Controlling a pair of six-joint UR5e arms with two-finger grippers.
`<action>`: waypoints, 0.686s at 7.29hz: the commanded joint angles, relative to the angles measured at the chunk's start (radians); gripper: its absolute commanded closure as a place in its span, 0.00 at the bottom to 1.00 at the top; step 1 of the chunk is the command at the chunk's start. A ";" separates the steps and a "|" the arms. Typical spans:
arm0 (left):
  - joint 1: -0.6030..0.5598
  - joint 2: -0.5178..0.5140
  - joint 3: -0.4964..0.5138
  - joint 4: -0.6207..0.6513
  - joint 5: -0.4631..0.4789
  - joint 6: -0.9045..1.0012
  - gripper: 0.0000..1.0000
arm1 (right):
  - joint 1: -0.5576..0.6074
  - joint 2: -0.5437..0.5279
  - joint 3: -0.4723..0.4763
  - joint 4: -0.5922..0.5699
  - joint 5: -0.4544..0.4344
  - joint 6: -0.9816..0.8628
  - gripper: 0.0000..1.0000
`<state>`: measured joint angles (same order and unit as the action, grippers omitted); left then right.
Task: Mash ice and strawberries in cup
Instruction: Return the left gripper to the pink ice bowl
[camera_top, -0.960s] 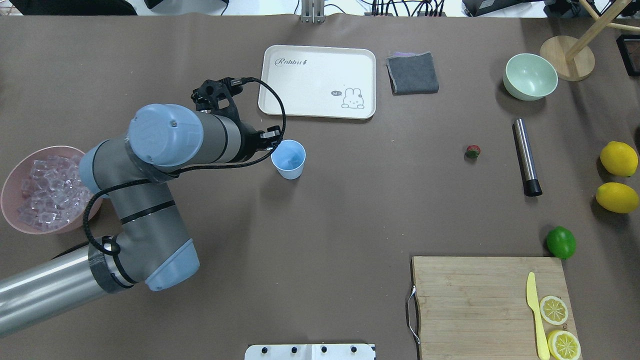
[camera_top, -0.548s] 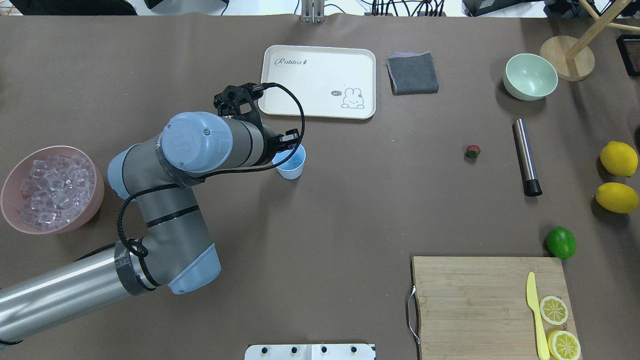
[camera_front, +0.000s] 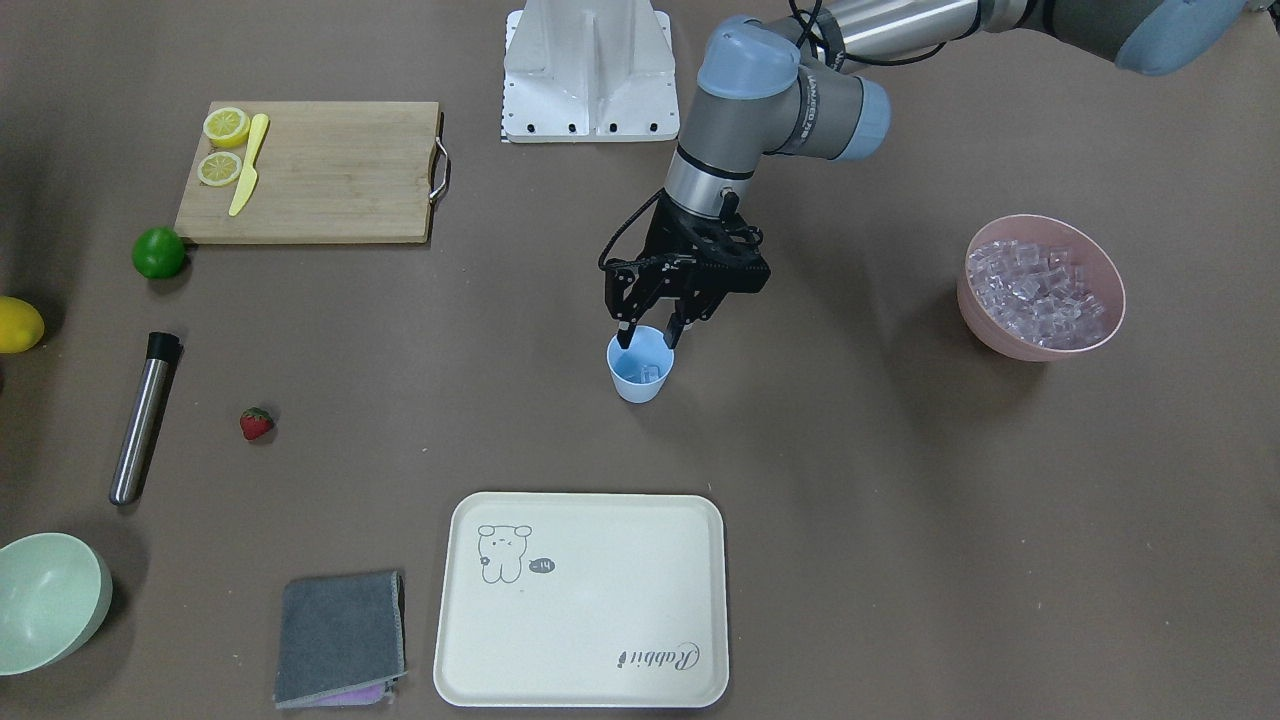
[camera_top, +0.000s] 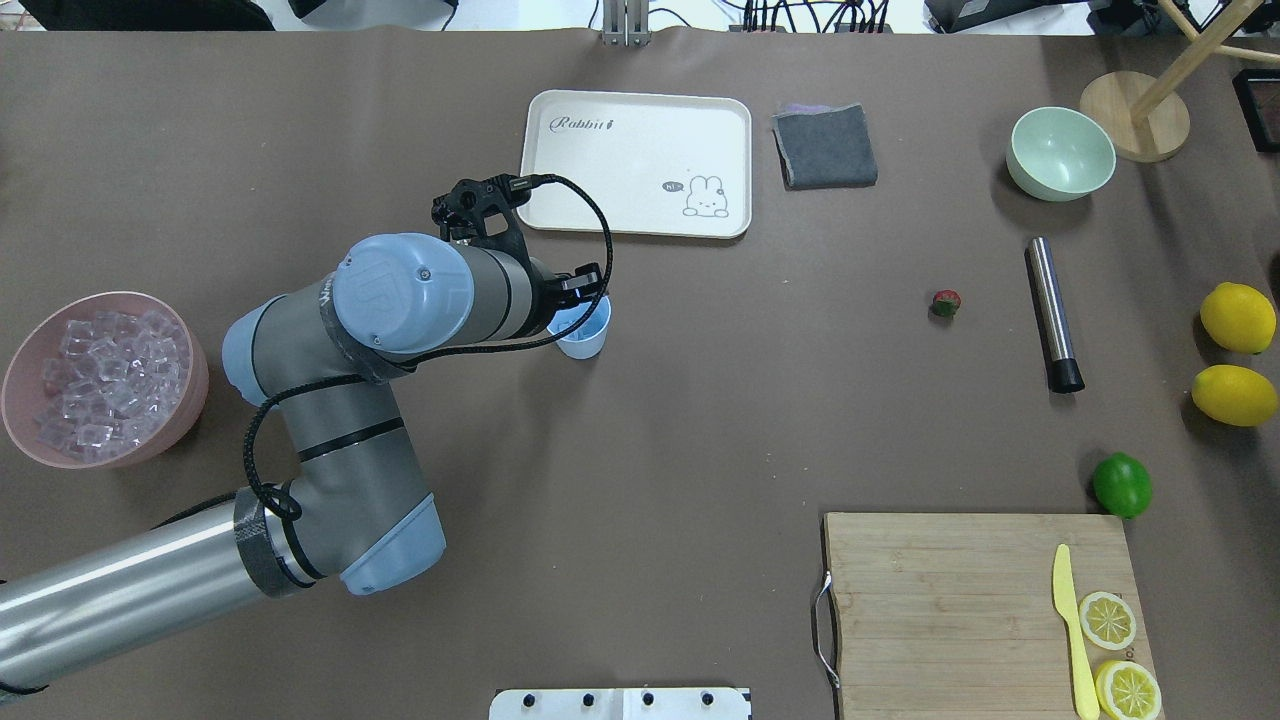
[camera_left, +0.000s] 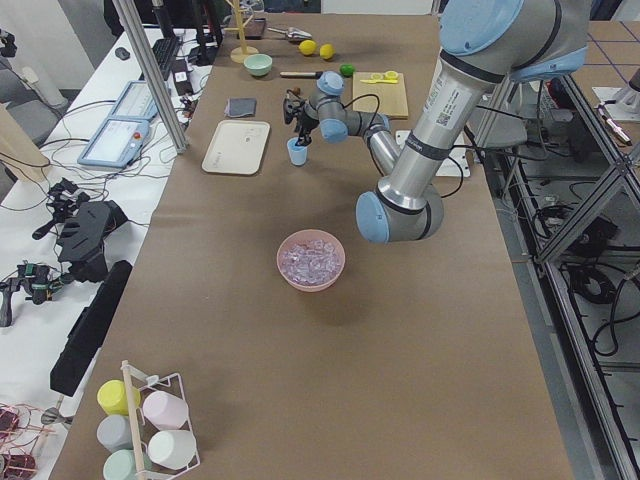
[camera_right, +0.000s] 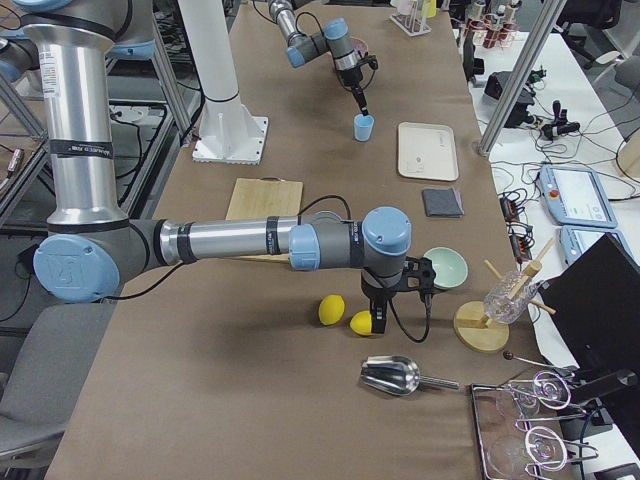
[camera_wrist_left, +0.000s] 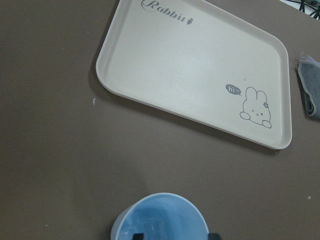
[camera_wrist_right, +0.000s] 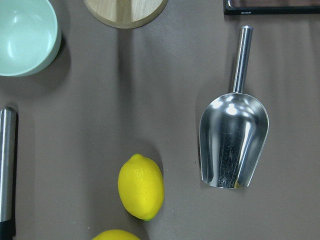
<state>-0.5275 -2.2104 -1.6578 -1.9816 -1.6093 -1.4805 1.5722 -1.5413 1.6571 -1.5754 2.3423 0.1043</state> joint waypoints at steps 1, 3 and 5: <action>-0.053 0.052 -0.169 0.216 -0.059 0.137 0.02 | -0.003 0.000 0.001 0.000 0.000 0.000 0.00; -0.196 0.284 -0.339 0.280 -0.223 0.331 0.02 | -0.003 -0.002 0.015 0.000 0.000 0.000 0.00; -0.323 0.552 -0.426 0.221 -0.248 0.588 0.02 | 0.000 -0.008 0.024 -0.002 0.000 0.002 0.00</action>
<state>-0.7737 -1.8294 -2.0266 -1.7218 -1.8330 -1.0366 1.5716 -1.5464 1.6768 -1.5764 2.3424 0.1053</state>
